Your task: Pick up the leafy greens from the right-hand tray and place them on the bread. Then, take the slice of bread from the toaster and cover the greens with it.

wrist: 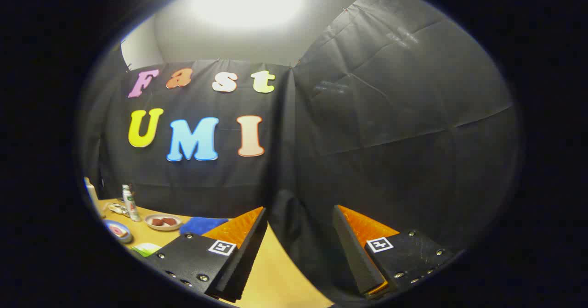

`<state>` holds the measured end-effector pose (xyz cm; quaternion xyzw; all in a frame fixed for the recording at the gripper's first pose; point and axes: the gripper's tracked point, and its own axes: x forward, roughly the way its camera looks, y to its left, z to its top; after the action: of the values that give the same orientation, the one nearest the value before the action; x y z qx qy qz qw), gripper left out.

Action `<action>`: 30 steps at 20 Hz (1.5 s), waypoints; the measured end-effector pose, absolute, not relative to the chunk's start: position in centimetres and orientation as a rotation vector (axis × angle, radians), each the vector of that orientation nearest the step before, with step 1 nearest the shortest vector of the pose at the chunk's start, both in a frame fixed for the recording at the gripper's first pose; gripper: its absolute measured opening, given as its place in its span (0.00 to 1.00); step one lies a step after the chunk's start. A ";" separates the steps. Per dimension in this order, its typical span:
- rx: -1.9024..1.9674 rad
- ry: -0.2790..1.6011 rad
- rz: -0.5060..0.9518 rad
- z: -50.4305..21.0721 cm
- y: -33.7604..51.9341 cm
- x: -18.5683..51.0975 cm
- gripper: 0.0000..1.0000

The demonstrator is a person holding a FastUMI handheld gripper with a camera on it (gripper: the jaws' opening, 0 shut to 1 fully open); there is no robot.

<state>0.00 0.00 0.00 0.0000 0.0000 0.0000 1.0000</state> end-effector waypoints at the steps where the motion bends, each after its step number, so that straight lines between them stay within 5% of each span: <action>1: -0.003 -0.007 0.031 0.7 2.1 -0.1 0.88; 10: -0.017 -0.004 0.310 2.6 18.7 -0.7 0.88; 21: -0.097 0.133 0.414 -2.9 26.5 0.7 0.88; 30: -0.213 0.597 0.600 -17.2 32.8 -3.2 0.89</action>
<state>-3.22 32.78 -17.18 -0.1033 0.2893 0.2904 0.9062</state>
